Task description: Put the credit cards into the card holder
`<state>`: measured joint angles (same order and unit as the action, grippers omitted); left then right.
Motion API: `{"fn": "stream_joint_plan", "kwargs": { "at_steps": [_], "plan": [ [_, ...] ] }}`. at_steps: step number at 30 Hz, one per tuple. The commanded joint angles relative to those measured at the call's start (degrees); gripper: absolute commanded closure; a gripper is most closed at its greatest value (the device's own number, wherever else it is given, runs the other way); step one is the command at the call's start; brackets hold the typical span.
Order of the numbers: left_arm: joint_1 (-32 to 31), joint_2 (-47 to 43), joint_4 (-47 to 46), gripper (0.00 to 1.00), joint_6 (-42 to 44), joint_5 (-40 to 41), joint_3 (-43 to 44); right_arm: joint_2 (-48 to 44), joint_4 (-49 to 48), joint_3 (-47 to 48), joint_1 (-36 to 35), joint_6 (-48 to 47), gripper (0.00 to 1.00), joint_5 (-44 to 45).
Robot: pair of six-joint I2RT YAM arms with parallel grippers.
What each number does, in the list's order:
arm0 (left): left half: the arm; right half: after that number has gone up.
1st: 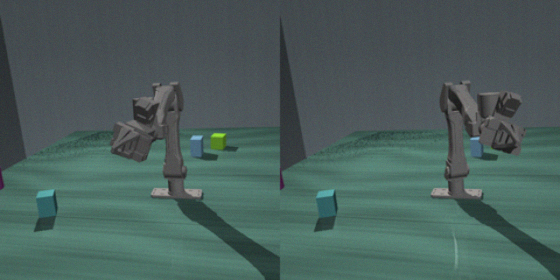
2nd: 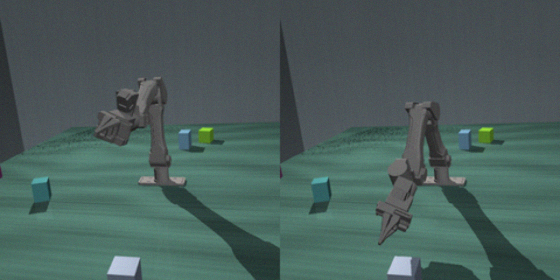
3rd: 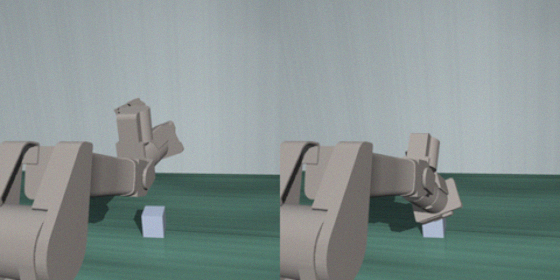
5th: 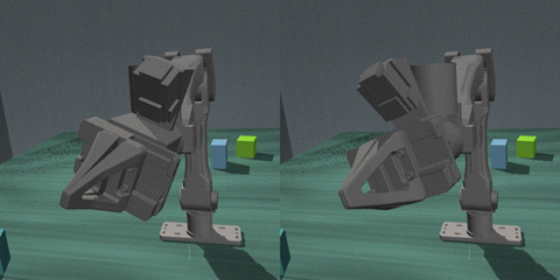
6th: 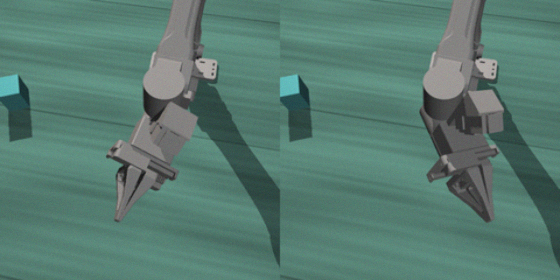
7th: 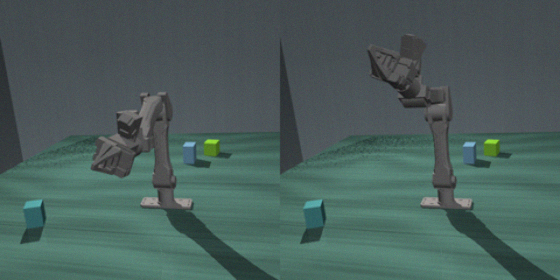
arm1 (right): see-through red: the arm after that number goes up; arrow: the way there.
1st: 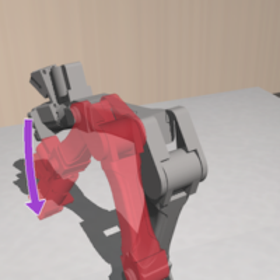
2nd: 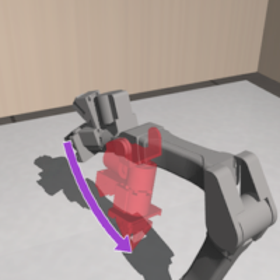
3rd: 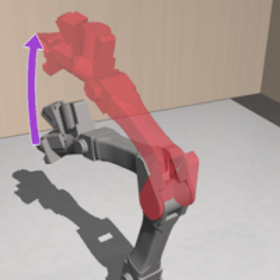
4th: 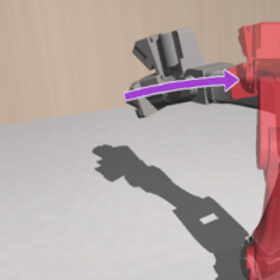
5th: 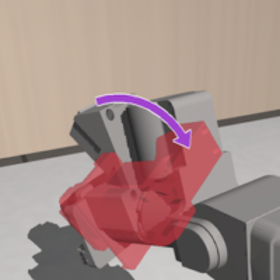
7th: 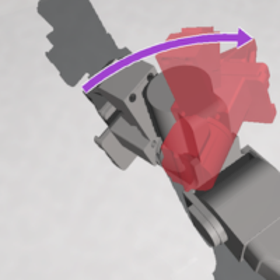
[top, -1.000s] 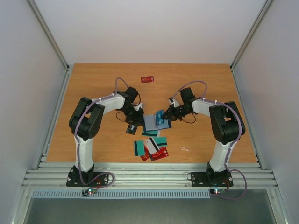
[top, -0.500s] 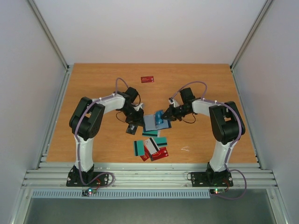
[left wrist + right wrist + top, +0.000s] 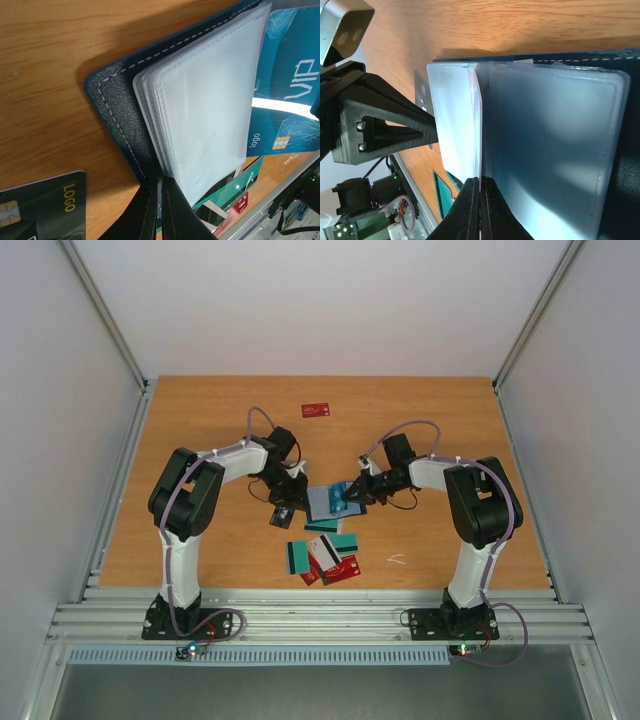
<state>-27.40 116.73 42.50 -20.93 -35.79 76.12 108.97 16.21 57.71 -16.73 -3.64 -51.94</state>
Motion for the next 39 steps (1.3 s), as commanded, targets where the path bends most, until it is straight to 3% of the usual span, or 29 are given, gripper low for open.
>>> {"fn": "stream_joint_plan", "kwargs": {
  "at_steps": [1,19,39],
  "plan": [
    [-0.4,1.0,-0.3,0.93,0.5,-0.6,-0.4,0.8,-1.1,-0.8,-0.7,0.2,0.99,-0.9],
    [-0.6,1.2,0.2,0.94,1.2,-0.4,-0.3,3.7,-2.8,-1.3,-2.2,3.5,0.99,-5.9],
    [-0.5,2.0,1.5,0.94,2.5,-0.3,0.3,9.7,2.8,7.8,-3.3,0.4,0.99,-6.8]
  ]
}}
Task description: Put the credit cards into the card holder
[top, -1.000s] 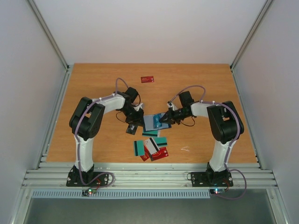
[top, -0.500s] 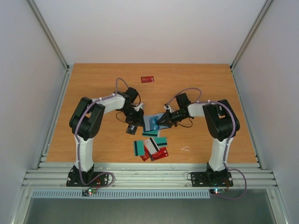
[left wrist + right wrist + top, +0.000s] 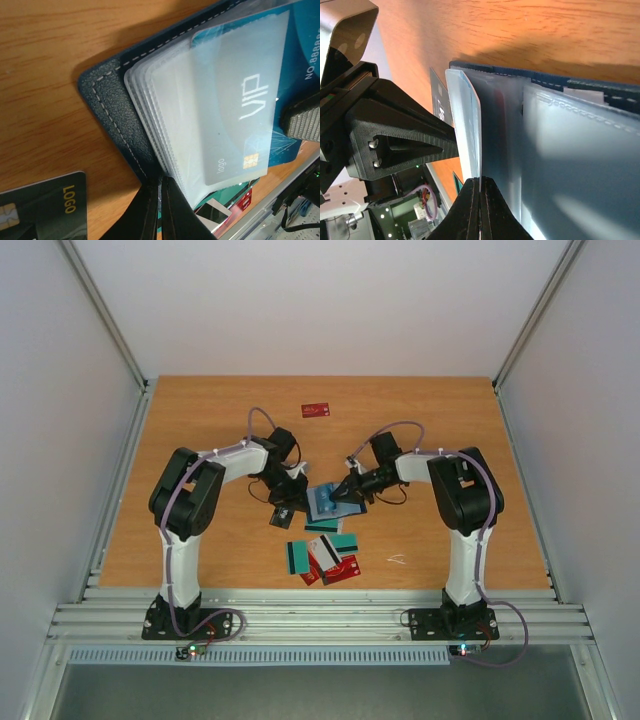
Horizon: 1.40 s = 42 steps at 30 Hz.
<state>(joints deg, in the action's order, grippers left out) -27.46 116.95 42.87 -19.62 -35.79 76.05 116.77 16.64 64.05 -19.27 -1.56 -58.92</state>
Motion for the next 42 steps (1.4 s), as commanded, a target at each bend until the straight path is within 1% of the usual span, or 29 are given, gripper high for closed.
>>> {"fn": "stream_joint_plan", "kwargs": {
  "at_steps": [1,10,18,24,28,39,42],
  "plan": [
    [-0.5,1.9,1.2,0.94,1.2,-0.3,0.5,2.1,2.8,1.8,-0.9,-2.0,0.99,-0.2],
    [-0.5,2.5,1.7,0.94,1.5,-0.2,1.1,4.0,9.9,5.8,-1.8,-6.9,0.99,-2.3],
    [-0.5,2.5,2.7,0.94,2.2,0.4,1.6,2.2,16.4,6.9,-1.8,-12.0,0.99,-0.7],
    [-0.5,2.5,3.2,0.94,2.6,0.2,1.8,3.2,13.8,7.3,-2.2,-9.9,0.99,0.2],
    [-0.6,2.6,3.9,0.94,2.7,0.2,2.5,4.8,13.8,8.6,-3.6,-9.7,0.99,0.9],
    [-0.7,2.6,4.0,0.94,2.3,0.4,2.6,4.9,11.3,7.5,-5.2,-7.9,0.99,0.7],
    [-0.7,2.5,4.1,0.94,2.5,0.6,2.7,4.8,11.7,7.2,-5.2,-8.0,0.96,0.3]
  ]
}}
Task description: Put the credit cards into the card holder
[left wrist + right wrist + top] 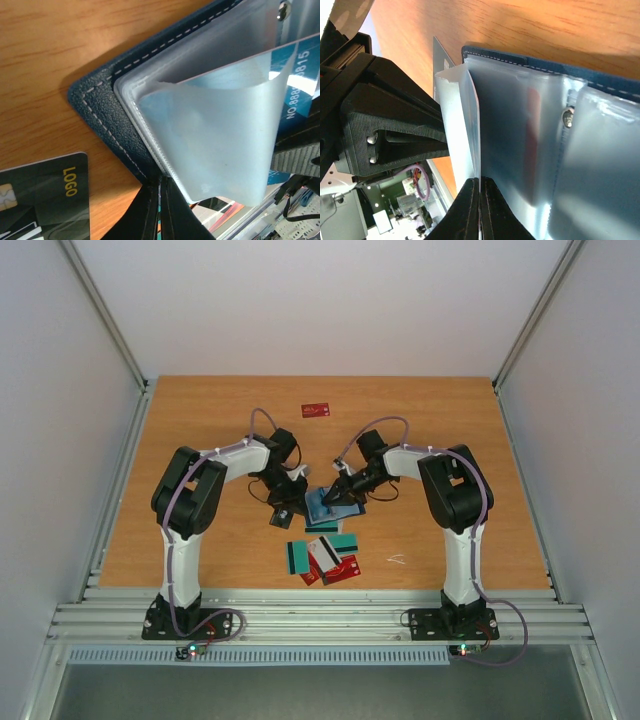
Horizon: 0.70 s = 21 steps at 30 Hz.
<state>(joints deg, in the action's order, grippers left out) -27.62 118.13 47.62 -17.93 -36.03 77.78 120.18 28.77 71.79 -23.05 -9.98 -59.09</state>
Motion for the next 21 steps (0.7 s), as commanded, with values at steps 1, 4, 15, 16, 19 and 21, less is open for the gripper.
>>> {"fn": "stream_joint_plan", "kwargs": {
  "at_steps": [1,4,15,16,19,21],
  "plan": [
    [-0.5,1.3,-0.6,0.94,0.7,0.9,0.9,1.2,0.2,-0.5,-1.4,0.2,0.94,0.4],
    [-0.5,1.1,-0.6,0.94,0.7,1.0,0.9,0.3,2.2,-0.3,-1.4,-0.7,0.89,1.0],
    [-0.5,0.0,-0.7,0.94,0.6,1.7,0.4,-3.4,11.0,3.4,-1.3,-2.8,0.74,5.6],
    [-0.5,-0.1,-0.8,0.94,0.6,1.7,0.4,-3.8,12.4,3.8,-1.2,-3.1,0.71,6.1],
    [-0.5,-0.5,-0.9,0.94,0.5,1.8,0.0,-4.8,13.7,4.8,-1.2,-3.0,0.61,6.8],
    [-0.5,-0.6,-1.0,0.94,0.5,1.8,-0.1,-4.9,14.1,5.6,-1.2,-2.7,0.58,7.0]
  ]
}}
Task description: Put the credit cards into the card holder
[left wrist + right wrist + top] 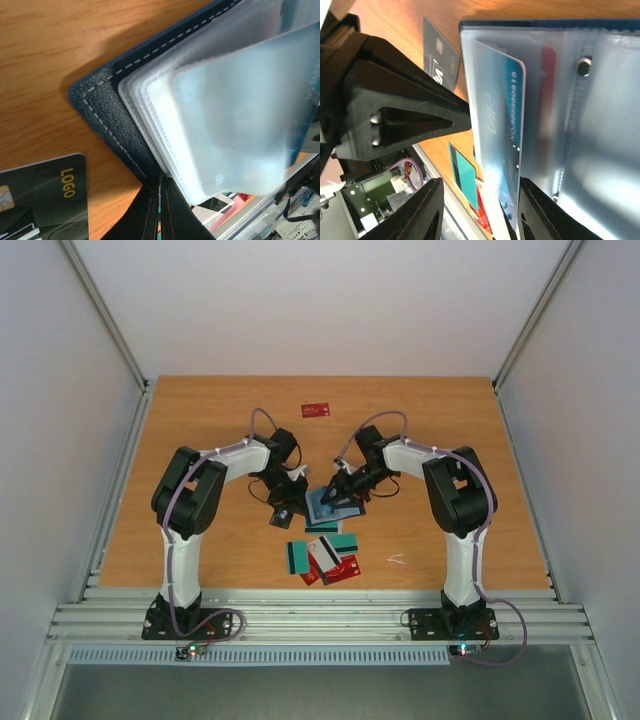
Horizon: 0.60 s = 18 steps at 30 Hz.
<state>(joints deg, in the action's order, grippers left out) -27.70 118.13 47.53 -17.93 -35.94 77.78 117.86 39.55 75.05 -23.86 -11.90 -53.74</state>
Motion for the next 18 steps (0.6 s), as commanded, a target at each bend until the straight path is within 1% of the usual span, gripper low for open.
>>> {"fn": "stream_joint_plan", "kwargs": {
  "at_steps": [1,9,18],
  "plan": [
    [-0.4,-0.7,-0.9,0.94,0.5,1.7,-0.2,-2.6,3.6,2.8,-0.4,-0.4,0.57,1.8],
    [-0.4,-1.6,-0.9,0.94,1.0,2.1,-0.9,-2.8,6.0,4.5,-0.4,0.6,0.49,3.9],
    [-0.4,-2.0,-1.3,0.95,1.3,2.1,-1.6,-2.2,7.6,5.0,-1.4,0.7,0.48,6.3]
  ]
}}
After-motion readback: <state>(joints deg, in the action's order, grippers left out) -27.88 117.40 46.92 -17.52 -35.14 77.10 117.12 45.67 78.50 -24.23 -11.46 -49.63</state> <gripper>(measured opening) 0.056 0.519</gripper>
